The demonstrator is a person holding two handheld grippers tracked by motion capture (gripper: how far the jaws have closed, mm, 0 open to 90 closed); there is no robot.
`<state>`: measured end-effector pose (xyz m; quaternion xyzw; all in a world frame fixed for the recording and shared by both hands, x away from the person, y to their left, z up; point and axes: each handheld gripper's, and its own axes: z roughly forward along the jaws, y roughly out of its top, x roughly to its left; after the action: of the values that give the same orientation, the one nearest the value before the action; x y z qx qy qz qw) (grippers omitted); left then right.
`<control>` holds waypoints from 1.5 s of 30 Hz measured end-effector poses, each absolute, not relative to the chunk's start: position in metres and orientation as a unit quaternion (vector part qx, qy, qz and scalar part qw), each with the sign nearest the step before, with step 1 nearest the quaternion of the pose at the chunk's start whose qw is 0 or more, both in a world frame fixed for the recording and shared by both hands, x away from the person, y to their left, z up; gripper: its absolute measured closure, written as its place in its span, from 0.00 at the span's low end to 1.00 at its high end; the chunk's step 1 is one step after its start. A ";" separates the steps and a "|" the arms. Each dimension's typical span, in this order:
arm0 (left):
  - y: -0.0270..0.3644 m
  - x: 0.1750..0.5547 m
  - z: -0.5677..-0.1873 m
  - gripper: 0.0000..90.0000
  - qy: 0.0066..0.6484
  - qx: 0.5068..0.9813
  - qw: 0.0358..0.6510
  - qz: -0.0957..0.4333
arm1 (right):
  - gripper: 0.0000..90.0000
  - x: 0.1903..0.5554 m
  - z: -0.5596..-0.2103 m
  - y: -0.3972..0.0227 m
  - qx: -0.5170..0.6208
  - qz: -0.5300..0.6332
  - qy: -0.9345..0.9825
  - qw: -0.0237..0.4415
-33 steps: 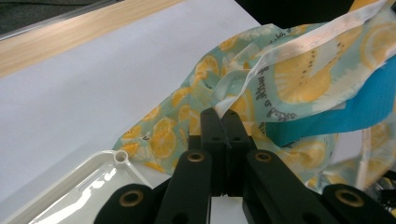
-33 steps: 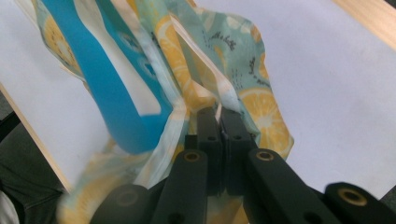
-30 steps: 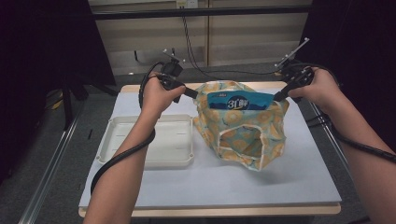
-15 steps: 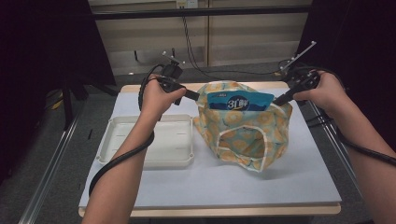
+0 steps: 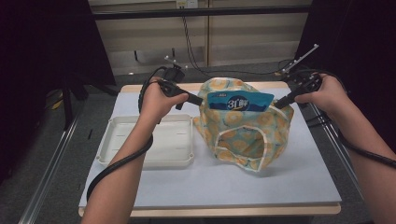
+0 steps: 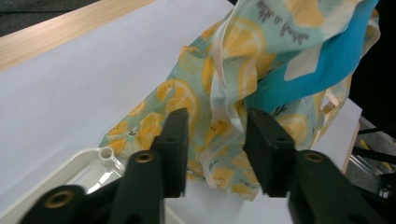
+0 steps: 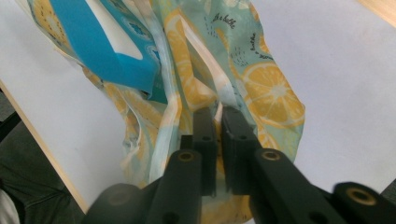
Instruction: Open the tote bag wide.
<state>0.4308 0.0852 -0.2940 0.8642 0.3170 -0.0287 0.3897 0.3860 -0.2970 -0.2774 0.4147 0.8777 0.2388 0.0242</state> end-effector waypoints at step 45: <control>0.076 0.439 -0.317 0.80 0.301 0.871 0.384 -0.050 | 0.90 0.388 -0.290 -0.291 0.413 0.243 0.877 0.045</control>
<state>0.4388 0.0758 -0.3173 0.8713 0.3013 -0.0502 0.3841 0.3879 -0.2914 -0.2904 0.4128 0.8766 0.2430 0.0448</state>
